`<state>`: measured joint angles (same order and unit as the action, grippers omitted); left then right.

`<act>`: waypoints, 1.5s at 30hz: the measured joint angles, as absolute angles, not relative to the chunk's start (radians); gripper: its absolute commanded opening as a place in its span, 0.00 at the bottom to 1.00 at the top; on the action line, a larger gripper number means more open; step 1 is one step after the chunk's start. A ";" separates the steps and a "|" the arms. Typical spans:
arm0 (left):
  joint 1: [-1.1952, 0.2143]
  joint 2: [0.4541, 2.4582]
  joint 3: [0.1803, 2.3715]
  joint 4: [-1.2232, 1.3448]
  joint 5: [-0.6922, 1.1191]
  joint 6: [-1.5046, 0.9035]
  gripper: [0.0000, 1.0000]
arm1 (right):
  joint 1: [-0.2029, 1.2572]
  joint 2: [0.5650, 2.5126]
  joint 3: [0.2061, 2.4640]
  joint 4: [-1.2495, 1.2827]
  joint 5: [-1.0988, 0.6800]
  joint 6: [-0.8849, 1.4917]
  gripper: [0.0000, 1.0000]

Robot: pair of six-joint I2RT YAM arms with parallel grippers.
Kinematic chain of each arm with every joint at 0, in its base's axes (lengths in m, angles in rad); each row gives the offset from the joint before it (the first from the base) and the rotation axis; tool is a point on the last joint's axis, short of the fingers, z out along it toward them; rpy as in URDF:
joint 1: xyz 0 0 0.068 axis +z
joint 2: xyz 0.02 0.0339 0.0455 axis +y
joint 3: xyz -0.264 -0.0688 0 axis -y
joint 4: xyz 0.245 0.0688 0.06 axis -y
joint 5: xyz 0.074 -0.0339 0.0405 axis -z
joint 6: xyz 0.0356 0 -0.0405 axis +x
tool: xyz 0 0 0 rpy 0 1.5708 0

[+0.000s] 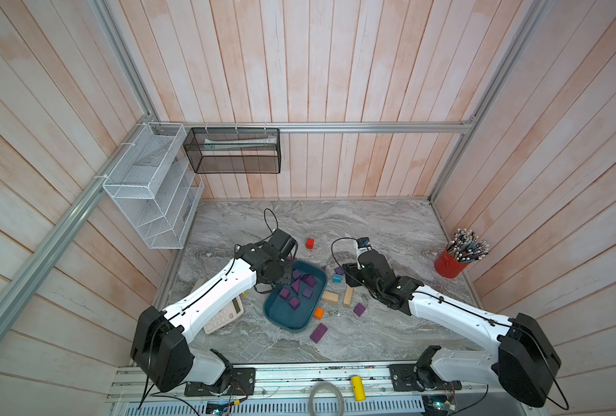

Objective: Pick purple bricks into the storage bin
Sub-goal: Place the building block in the storage box.

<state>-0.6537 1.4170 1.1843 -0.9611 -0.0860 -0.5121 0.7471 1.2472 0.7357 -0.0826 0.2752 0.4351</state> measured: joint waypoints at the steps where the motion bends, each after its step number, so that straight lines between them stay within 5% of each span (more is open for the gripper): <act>1: -0.669 1.416 1.172 -0.962 -0.086 -0.521 0.25 | 0.745 1.245 0.736 -0.083 0.273 0.439 0.58; 19: -0.831 1.505 1.082 -0.900 -0.010 -0.588 0.25 | 0.736 1.224 0.735 -0.097 0.266 0.464 0.58; 45: -0.870 1.667 1.008 -0.768 0.100 -0.564 0.25 | 0.724 1.227 0.734 -0.100 0.263 0.468 0.57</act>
<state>-0.8703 1.6669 1.0080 -0.7685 0.0998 -0.5636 0.7238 1.2266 0.7338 -0.0998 0.2630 0.4679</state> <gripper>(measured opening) 0.292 0.574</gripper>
